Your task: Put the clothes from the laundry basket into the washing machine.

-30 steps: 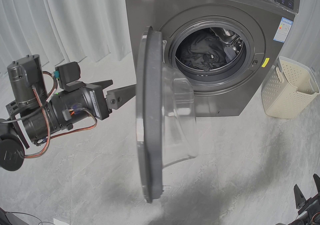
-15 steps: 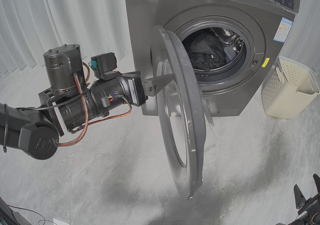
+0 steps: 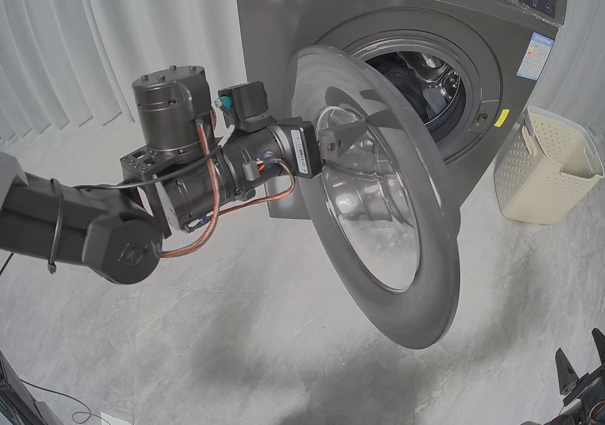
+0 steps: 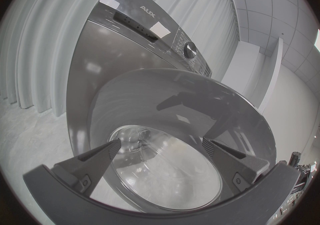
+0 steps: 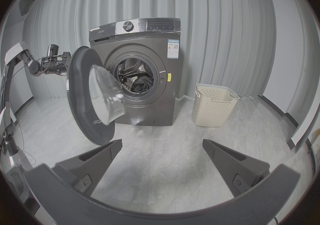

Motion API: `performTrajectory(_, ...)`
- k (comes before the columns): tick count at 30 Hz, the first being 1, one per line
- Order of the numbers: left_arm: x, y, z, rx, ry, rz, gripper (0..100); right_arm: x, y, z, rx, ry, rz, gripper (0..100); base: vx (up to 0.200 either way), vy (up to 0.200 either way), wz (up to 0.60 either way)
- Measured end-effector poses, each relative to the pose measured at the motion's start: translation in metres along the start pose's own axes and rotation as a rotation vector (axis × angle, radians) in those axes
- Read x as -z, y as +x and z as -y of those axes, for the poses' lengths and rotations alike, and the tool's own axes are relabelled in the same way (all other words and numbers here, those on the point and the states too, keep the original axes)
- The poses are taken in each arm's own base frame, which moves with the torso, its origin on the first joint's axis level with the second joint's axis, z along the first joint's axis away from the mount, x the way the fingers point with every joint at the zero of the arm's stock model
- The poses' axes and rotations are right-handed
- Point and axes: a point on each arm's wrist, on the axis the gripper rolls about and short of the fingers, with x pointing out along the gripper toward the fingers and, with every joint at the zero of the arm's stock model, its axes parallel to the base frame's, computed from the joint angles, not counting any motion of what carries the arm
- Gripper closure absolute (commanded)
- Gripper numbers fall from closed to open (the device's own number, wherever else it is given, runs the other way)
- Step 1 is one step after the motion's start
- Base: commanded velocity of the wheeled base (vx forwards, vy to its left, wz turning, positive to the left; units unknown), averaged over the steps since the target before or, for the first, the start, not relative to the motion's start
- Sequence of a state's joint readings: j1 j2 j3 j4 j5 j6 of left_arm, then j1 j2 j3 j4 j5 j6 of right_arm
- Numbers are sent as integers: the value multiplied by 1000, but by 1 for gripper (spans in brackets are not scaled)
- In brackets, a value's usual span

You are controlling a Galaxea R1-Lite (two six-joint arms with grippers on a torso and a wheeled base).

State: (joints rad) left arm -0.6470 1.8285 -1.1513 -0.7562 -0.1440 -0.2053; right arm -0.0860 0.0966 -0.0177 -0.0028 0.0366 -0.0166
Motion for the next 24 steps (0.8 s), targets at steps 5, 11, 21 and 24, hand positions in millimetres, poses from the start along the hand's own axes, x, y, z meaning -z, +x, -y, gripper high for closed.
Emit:
performTrajectory(5, 1, 17, 0, 7, 0, 10, 0, 0, 0, 0, 0, 0, 0, 0, 0, 0, 0)
performTrajectory(11, 3, 35, -2, 5, -11, 29, 0, 0, 0, 0, 0, 0, 0, 0, 0, 0, 0)
performTrajectory(21, 2, 70, -4, 7, -43, 83, 0, 0, 0, 0, 0, 0, 0, 0, 0, 0, 0)
performTrajectory(24, 5, 82, -4, 4, -45, 91, 0, 0, 0, 0, 0, 0, 0, 0, 0, 0, 0)
